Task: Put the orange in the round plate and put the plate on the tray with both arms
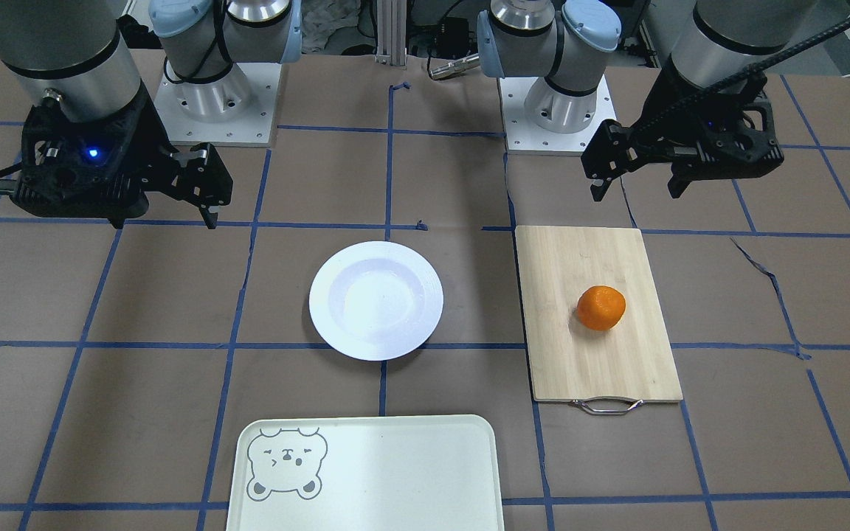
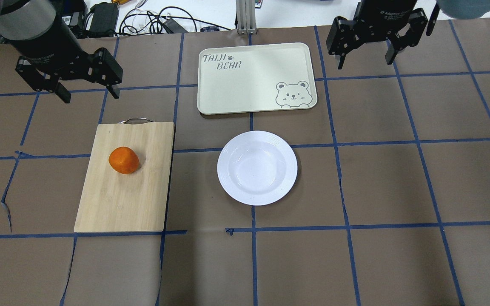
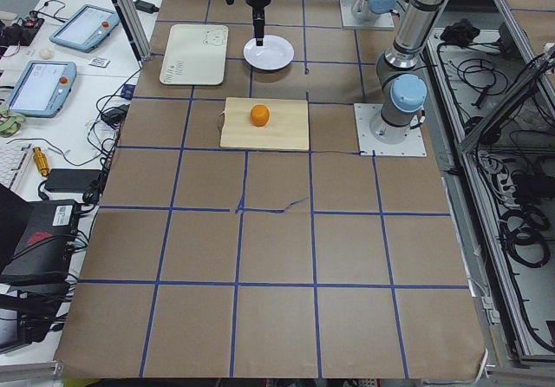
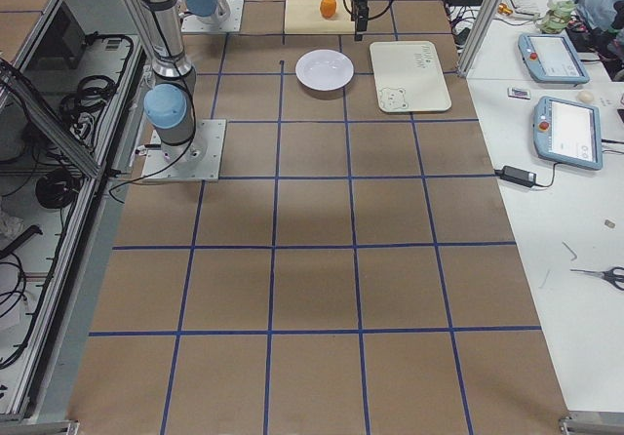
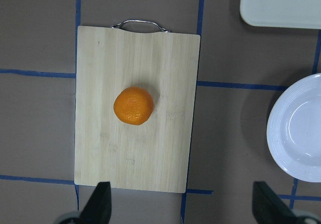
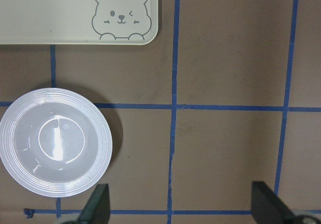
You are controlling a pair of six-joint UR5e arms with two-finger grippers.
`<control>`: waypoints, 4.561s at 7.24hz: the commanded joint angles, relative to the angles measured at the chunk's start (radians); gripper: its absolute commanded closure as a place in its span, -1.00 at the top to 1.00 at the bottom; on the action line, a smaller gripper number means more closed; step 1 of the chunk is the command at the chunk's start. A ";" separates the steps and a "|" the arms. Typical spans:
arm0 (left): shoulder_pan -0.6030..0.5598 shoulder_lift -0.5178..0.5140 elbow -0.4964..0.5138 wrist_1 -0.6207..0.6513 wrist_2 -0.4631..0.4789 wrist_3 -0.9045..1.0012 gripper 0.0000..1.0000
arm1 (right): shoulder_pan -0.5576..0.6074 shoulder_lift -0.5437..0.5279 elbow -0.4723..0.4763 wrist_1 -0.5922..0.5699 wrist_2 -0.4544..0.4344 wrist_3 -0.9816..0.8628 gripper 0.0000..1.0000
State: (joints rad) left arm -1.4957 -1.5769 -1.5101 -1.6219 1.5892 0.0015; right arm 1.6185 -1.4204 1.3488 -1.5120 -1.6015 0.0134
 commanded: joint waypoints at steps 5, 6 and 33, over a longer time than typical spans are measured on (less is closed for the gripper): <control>0.015 -0.015 -0.005 0.002 0.000 0.000 1.00 | 0.004 -0.002 0.001 -0.007 0.002 0.008 1.00; 0.050 -0.031 -0.007 0.007 -0.003 0.003 1.00 | 0.003 0.000 0.001 -0.007 0.002 0.007 1.00; -0.039 -0.327 -0.128 0.373 -0.200 -0.381 -1.00 | 0.000 -0.009 0.064 -0.125 0.021 0.063 1.00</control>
State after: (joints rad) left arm -1.4433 -1.8998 -1.6929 -1.2392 1.4455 -0.2362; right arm 1.6189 -1.4304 1.4134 -1.6367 -1.5800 0.0768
